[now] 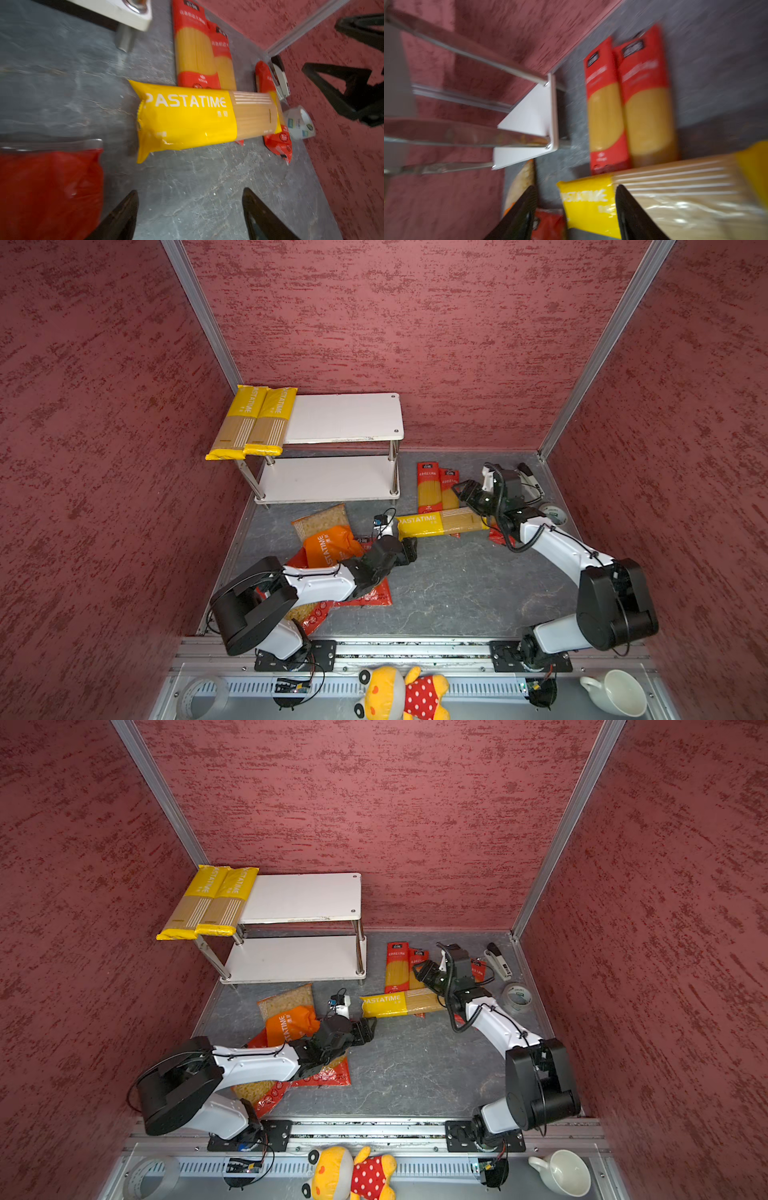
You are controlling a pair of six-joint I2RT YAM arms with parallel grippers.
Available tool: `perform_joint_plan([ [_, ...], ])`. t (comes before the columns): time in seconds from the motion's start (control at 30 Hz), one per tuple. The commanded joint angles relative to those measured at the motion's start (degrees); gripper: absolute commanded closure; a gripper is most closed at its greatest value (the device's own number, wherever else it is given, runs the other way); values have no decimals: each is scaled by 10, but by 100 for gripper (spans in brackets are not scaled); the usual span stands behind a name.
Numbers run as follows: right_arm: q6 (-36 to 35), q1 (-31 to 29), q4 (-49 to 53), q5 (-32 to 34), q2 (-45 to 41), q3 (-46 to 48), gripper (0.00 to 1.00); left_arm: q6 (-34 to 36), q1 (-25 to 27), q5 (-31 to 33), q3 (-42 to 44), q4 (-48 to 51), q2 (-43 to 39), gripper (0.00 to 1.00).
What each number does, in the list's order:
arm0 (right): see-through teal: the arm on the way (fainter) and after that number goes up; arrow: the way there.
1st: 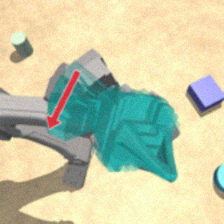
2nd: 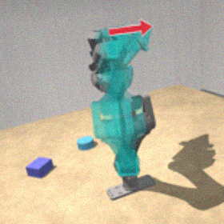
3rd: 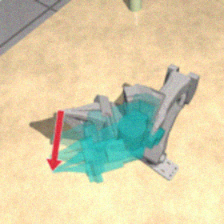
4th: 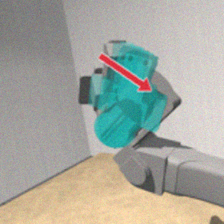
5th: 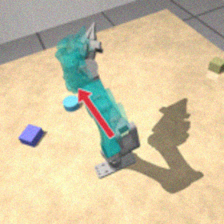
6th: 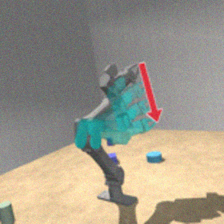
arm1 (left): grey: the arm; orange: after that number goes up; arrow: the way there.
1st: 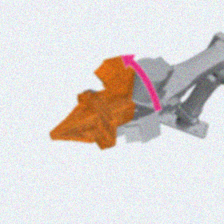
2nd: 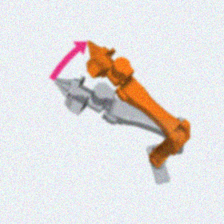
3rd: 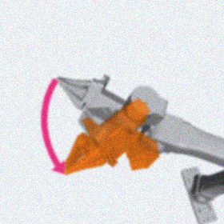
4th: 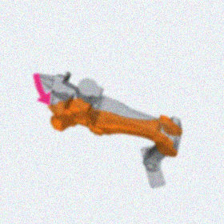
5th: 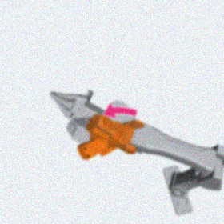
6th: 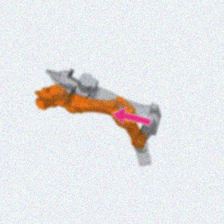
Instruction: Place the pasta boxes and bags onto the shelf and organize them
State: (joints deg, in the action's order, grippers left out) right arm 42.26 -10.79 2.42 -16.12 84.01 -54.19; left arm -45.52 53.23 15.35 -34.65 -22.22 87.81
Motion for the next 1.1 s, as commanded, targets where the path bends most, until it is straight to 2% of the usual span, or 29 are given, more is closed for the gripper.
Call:
perform_joint_plan([
  [0.0,-84,21,95,93,4,-9,30,9,17,-43,-23,-46,38,22],
  [0.13,-67,41,56,114,19,11,27,-8,22,-60,-31,-66,68,22],
  [0.33,-80,44,53,47,77,10,26,-23,10,-63,-16,-71,70,22],
  [0.5,-63,30,59,14,59,49,30,-40,1,-70,-9,-84,80,22],
  [0.63,-45,-10,87,21,6,85,30,-50,-5,-84,-7,-112,101,22],
  [0.8,16,-92,82,19,-70,160,30,-67,-20,-95,-1,-148,126,23],
  [0.9,44,-150,72,-18,-79,188,31,-68,-31,-96,-1,-146,121,23],
  [1.0,4,-193,111,-61,-74,172,31,-66,-37,-84,5,-128,100,23],
  [1.07,-43,-193,173,-35,-83,149,31,-67,-37,-73,11,-112,83,23],
])
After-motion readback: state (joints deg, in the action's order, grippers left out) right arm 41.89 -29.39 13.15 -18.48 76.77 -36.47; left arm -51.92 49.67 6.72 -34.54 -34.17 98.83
